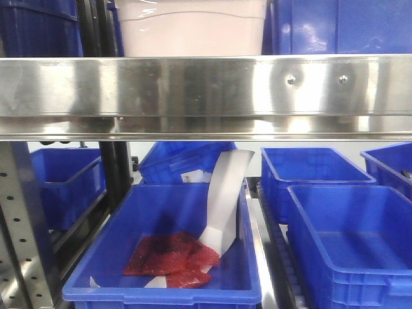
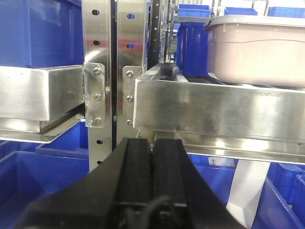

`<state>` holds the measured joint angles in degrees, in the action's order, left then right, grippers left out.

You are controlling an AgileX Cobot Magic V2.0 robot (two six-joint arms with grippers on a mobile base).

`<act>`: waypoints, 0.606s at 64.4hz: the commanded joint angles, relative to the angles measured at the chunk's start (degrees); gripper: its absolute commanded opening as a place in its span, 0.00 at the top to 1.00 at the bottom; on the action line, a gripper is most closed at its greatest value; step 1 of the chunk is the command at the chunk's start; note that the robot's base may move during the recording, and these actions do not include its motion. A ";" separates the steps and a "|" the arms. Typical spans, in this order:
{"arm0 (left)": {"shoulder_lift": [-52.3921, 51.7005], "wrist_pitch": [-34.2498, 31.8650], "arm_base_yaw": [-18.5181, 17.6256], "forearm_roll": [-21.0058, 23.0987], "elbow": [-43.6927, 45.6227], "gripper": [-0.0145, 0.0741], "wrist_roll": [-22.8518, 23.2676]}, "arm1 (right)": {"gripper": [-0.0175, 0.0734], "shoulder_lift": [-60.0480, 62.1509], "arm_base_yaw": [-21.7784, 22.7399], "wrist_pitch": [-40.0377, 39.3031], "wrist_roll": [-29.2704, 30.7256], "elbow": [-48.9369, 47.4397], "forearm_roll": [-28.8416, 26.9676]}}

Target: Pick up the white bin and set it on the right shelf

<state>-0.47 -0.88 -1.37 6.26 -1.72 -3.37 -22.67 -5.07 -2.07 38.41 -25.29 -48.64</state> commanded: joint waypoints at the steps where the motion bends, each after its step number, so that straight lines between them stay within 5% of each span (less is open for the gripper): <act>1: -0.62 -5.14 0.02 0.49 -1.14 0.97 -0.02 | 0.72 -0.27 0.09 -2.31 0.41 -1.58 0.51; 39: -0.62 -5.14 0.02 0.49 -1.14 0.97 -0.02 | 0.72 -0.50 0.09 -0.56 0.18 -0.49 1.90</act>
<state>-0.56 -1.02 -1.37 6.26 -1.72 -3.37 -22.67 -5.07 -0.87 38.54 -24.76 -48.49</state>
